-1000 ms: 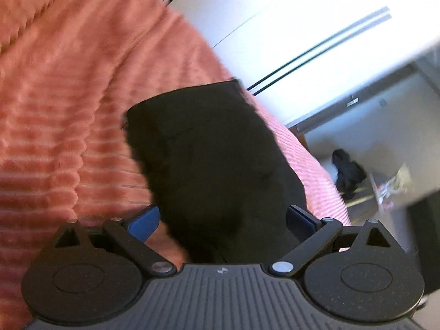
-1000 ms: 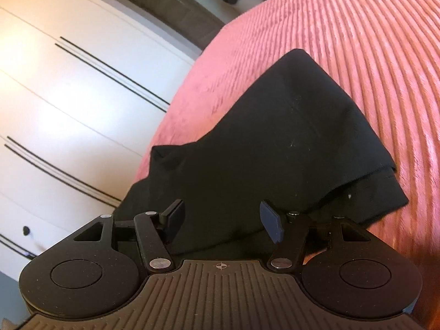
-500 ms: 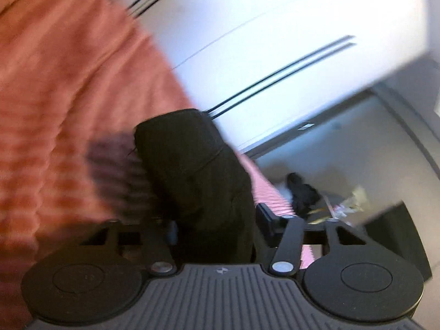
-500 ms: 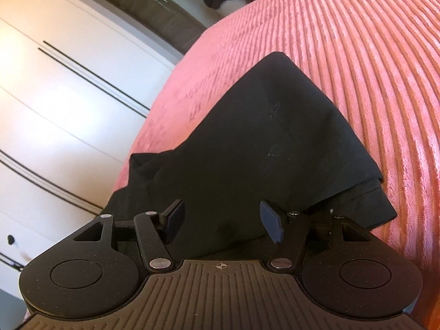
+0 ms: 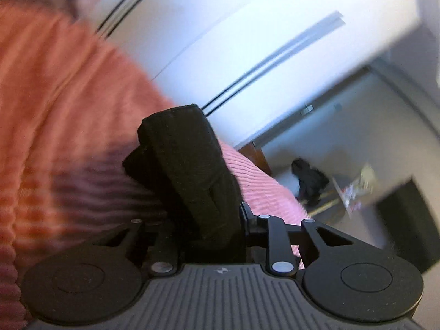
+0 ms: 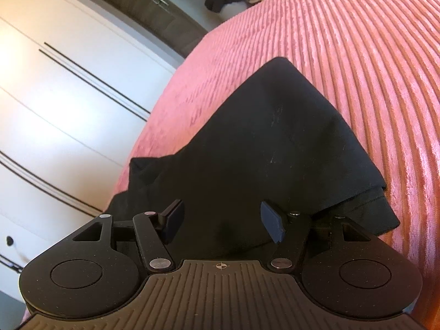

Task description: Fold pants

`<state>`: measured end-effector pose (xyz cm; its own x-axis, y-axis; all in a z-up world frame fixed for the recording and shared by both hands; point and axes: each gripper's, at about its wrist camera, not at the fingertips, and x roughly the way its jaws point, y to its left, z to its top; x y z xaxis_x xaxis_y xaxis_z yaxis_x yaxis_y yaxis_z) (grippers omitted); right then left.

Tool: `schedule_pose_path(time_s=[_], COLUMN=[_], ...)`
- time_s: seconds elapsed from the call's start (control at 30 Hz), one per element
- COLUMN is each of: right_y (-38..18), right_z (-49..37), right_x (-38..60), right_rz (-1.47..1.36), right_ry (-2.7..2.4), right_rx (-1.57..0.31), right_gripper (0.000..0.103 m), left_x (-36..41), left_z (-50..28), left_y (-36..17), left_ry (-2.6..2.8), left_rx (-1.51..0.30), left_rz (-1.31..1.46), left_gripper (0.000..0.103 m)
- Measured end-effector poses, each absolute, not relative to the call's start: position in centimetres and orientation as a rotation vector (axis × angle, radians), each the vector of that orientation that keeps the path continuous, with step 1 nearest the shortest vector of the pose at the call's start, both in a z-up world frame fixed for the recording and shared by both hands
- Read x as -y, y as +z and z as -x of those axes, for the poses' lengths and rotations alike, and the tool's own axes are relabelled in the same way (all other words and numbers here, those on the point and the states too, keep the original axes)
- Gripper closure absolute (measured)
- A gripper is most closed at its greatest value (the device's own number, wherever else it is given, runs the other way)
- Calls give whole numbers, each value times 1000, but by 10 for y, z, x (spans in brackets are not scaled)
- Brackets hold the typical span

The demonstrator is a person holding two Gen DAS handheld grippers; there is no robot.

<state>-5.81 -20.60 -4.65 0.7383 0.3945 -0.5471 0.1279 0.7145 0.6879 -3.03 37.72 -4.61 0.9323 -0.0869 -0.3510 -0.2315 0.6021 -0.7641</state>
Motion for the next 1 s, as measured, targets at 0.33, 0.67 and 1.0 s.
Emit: schedule_pose_path(time_s=[0.33, 0.67, 1.0], right_y=[-37, -29, -35], right_z=[67, 80, 69], right_x=[219, 238, 239], right_rz=[-847, -890, -945], right_ry=[187, 183, 237], right_rx=[-652, -589, -633], right_gripper=[35, 34, 34], left_x=[-238, -75, -99], left_z=[43, 34, 34], left_y=[71, 49, 20], left_ry=[-175, -467, -224], left_rx=[-295, -467, -558], left_rz=[449, 256, 405], left_gripper=[79, 45, 4])
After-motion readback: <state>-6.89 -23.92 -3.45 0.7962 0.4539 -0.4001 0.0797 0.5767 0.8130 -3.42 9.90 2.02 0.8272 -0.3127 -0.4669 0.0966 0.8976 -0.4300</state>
